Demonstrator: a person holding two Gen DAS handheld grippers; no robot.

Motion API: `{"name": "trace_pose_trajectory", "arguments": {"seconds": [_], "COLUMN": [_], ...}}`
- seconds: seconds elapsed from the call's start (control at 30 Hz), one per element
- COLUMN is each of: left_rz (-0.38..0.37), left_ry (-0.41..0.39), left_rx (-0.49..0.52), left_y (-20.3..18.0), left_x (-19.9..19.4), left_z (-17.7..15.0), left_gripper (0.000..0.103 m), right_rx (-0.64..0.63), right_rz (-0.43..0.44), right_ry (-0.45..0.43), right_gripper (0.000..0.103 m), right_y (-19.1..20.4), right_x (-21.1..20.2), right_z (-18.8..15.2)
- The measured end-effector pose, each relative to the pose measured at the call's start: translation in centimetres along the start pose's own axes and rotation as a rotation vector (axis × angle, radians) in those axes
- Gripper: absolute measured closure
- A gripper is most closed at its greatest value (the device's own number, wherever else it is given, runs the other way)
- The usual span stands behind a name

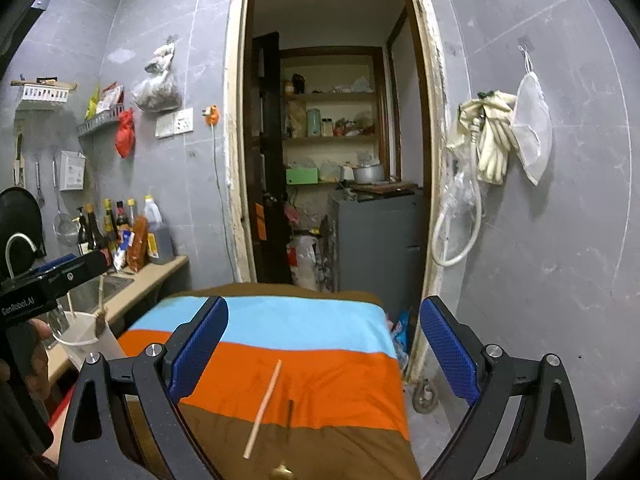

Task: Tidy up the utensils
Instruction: 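Move both tools back toward the last chopstick and gold spoon, then grasp the wooden chopstick with the left tool while the right tool grasps the gold spoon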

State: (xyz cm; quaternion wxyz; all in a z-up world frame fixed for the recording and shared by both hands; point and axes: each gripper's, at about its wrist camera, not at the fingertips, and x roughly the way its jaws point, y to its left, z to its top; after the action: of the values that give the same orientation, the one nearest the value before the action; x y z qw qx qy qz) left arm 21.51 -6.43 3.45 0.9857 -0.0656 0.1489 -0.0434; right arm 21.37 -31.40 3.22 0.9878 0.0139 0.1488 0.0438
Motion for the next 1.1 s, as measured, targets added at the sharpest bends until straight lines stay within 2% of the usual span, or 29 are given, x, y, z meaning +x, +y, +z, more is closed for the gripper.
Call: {"name": "trace_pose_trajectory", "arguments": {"seconds": [0.17, 0.3, 0.4, 0.57, 0.77, 0.83, 0.97, 1.03, 1.1], "left_rz": [0.002, 0.006, 0.010, 0.016, 0.000, 0.005, -0.010, -0.029, -0.047], "left_ry": [0.009, 0.059, 0.114, 0.242, 0.388, 0.420, 0.460, 0.479, 0.499], "left_rx": [-0.006, -0.006, -0.001, -0.011, -0.020, -0.016, -0.028, -0.036, -0.043], "left_y": [-1.4, -2.1, -2.3, -1.8, -1.0, -0.9, -0.8, -0.8, -0.6], "left_x": [1.6, 3.5, 5.2, 9.2, 14.0, 15.2, 16.7, 17.3, 17.9], "left_z": [-2.1, -3.8, -5.1, -7.4, -10.4, -11.3, -12.4, -12.9, -13.2], "left_gripper": [0.001, 0.001, 0.001, 0.001, 0.001, 0.001, 0.001, 0.003, 0.011], "right_rx": [0.004, 0.007, 0.007, 0.018, 0.007, -0.007, -0.062, -0.087, -0.101], "right_rz": [-0.019, -0.028, -0.018, -0.005, 0.031, 0.059, 0.144, 0.179, 0.214], "right_ry": [0.032, 0.089, 0.140, 0.275, 0.392, 0.411, 0.462, 0.490, 0.505], "right_gripper": [0.009, 0.009, 0.009, 0.009, 0.010, 0.016, 0.042, 0.049, 0.054], "right_y": [-1.8, -2.5, -3.0, -3.4, -2.6, -2.1, -0.4, 0.4, 0.9], "right_x": [1.0, 2.3, 3.7, 7.1, 10.4, 11.2, 13.2, 13.9, 14.2], "right_z": [-2.0, -3.9, -5.5, -8.6, -12.2, -13.2, -14.6, -15.1, -15.5]}}
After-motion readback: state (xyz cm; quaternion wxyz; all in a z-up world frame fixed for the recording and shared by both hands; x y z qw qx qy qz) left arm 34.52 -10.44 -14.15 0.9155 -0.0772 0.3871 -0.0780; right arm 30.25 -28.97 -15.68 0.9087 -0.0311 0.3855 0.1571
